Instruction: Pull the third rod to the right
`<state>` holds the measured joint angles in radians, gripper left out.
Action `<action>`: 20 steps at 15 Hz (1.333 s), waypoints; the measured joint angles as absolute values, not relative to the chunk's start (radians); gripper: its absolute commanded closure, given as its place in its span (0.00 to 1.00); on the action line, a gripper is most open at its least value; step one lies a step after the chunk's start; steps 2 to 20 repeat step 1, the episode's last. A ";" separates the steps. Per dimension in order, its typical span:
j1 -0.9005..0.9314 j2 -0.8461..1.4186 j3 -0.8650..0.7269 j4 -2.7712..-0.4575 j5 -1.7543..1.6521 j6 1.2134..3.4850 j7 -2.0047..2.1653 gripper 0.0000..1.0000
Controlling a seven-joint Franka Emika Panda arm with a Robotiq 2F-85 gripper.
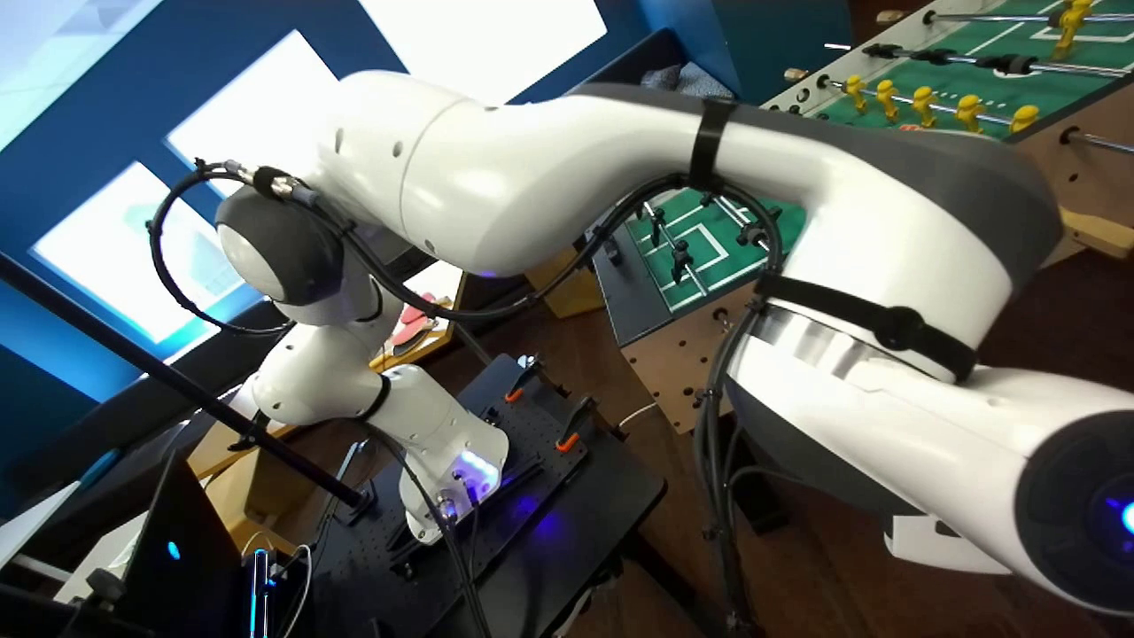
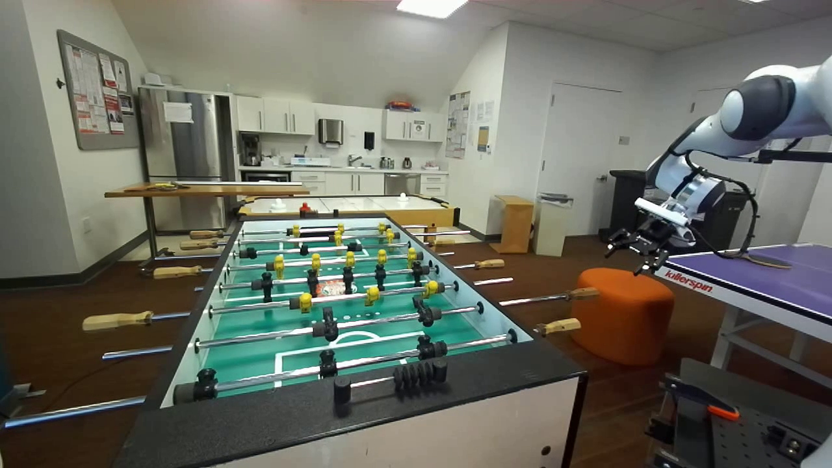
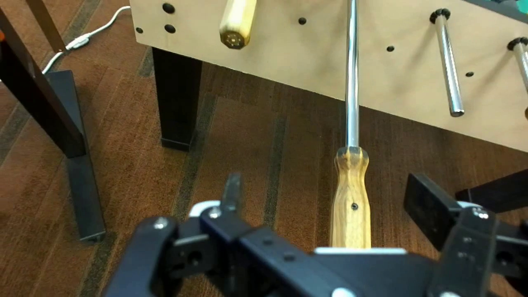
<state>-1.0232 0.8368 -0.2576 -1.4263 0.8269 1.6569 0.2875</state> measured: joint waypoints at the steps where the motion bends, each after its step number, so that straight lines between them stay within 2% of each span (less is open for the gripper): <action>1: -1.017 0.822 -0.258 -1.444 0.825 1.657 0.281 0.00; 20: -1.017 0.822 -0.258 -1.444 0.825 1.657 0.281 0.00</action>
